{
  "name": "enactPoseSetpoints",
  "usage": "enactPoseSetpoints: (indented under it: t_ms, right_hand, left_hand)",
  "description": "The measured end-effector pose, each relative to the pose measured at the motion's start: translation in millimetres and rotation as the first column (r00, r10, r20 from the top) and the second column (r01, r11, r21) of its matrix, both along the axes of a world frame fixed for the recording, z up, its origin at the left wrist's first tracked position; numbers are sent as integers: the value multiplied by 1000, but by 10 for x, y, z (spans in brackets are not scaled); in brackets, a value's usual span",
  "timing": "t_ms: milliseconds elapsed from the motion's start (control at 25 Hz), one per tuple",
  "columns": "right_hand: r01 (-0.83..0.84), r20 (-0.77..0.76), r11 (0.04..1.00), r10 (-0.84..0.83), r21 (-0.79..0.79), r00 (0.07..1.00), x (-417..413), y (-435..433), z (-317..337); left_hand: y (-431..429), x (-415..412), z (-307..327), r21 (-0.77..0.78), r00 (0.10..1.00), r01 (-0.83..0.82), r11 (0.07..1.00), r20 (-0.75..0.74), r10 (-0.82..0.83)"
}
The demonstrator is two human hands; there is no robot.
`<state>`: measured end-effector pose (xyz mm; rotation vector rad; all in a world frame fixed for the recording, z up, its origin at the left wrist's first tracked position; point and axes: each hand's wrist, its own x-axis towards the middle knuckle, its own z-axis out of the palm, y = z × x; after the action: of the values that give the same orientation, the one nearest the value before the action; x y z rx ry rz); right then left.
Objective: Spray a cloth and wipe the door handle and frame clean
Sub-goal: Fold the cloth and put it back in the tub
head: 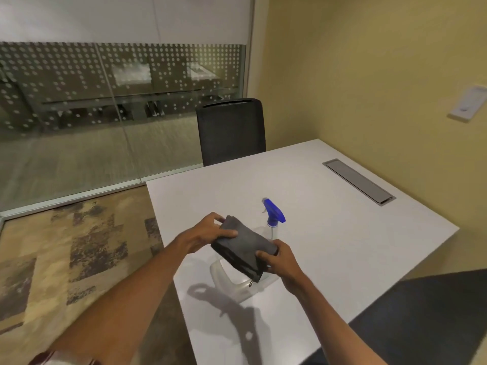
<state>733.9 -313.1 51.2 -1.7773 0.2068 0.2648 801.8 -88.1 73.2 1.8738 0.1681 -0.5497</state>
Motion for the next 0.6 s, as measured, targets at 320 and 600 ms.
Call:
enactPoseSetpoints:
  t_ms: [320,600]
  right_hand:
    - [82,-177,990,-103,-117,979,206,194,-357]
    - [-43,-224,916,-52,-399,973,505,338,-799]
  left_hand:
    - [-300,420,-498,367,975,160,916,86,-204]
    - [-461,672,-951,568,960,177,804,80,-267]
